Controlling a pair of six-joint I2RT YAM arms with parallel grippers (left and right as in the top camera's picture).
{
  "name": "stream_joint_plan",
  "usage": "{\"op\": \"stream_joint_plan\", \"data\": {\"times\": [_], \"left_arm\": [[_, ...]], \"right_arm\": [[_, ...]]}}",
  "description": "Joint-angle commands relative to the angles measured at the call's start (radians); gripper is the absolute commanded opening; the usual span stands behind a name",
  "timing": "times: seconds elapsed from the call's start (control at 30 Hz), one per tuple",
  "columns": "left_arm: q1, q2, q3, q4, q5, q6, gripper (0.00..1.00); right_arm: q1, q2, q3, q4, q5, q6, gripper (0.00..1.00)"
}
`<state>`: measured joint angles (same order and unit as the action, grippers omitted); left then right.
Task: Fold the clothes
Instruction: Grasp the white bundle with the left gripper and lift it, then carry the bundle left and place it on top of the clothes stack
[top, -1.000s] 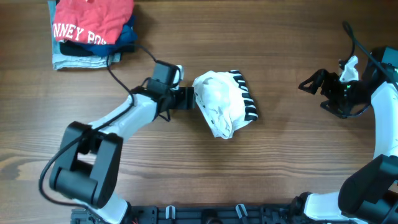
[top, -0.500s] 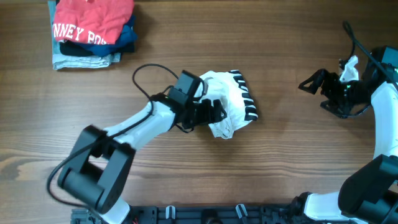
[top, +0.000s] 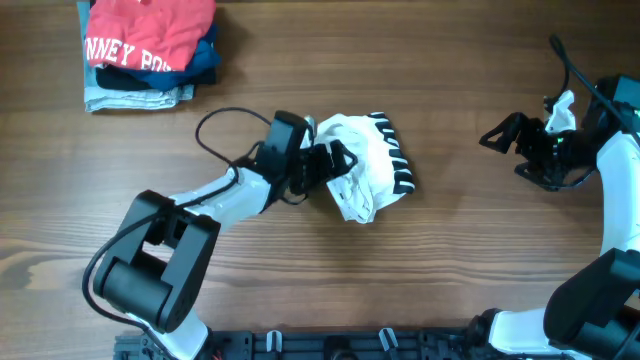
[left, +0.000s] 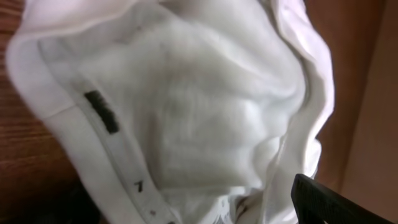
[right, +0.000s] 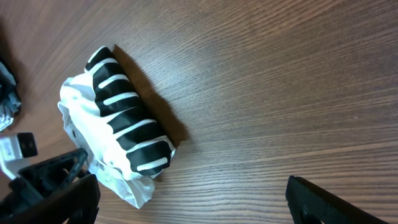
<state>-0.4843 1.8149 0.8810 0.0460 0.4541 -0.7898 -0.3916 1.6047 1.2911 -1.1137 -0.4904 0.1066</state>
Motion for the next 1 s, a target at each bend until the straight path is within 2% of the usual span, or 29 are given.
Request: {"op": "stream_joint_plan", "data": {"times": [0.0,0.2,0.33,0.43,0.47,0.5,0.57,0.63,0.67,0.7,0.73,0.9,0.97], "left_arm": [[-0.002,0.005,-0.072,0.09,0.031,-0.068,0.97],[-0.02,0.029,-0.085,0.177,0.037,-0.069,0.99],[-0.053,0.087,-0.085,0.209,0.035,-0.134,1.0],[-0.07,0.129,-0.085,0.283,0.024,-0.139,0.99],[-0.08,0.154,-0.085,0.334,0.002,-0.14,0.93],[-0.084,0.162,-0.085,0.341,-0.04,-0.145,0.91],[-0.093,0.163,-0.085,0.341,-0.146,-0.162,0.78],[-0.098,0.163,-0.085,0.367,-0.199,-0.161,0.47],[-0.098,0.163,-0.085,0.374,-0.225,-0.16,0.25],[-0.097,0.163,-0.085,0.374,-0.242,-0.16,0.11],[-0.092,0.163,-0.085,0.373,-0.263,-0.152,0.04],[0.01,0.163,-0.085,0.326,-0.243,0.071,0.04],[0.108,0.163,-0.079,0.325,-0.133,0.199,0.04]], "right_arm": [[0.002,0.01,0.012,-0.001,-0.016,-0.018,0.96],[0.002,0.01,0.012,-0.001,-0.029,-0.018,0.96],[0.002,0.01,0.012,-0.001,-0.028,-0.018,0.96],[0.002,0.01,0.012,-0.001,-0.028,-0.017,0.96],[0.002,0.01,0.012,-0.001,-0.028,-0.017,0.96],[0.002,0.01,0.012,-0.001,-0.028,-0.017,0.96],[0.002,0.01,0.012,-0.001,-0.028,-0.018,0.96],[0.002,0.01,0.012,-0.001,-0.028,-0.017,0.96],[0.002,0.01,0.012,-0.001,-0.028,-0.017,0.96],[0.002,0.01,0.012,-0.001,-0.028,-0.018,0.96],[0.002,0.01,0.012,-0.002,-0.028,-0.017,0.96],[0.002,0.01,0.012,-0.003,-0.027,-0.018,0.96],[0.002,0.01,0.012,-0.003,-0.027,-0.018,0.96]]}}
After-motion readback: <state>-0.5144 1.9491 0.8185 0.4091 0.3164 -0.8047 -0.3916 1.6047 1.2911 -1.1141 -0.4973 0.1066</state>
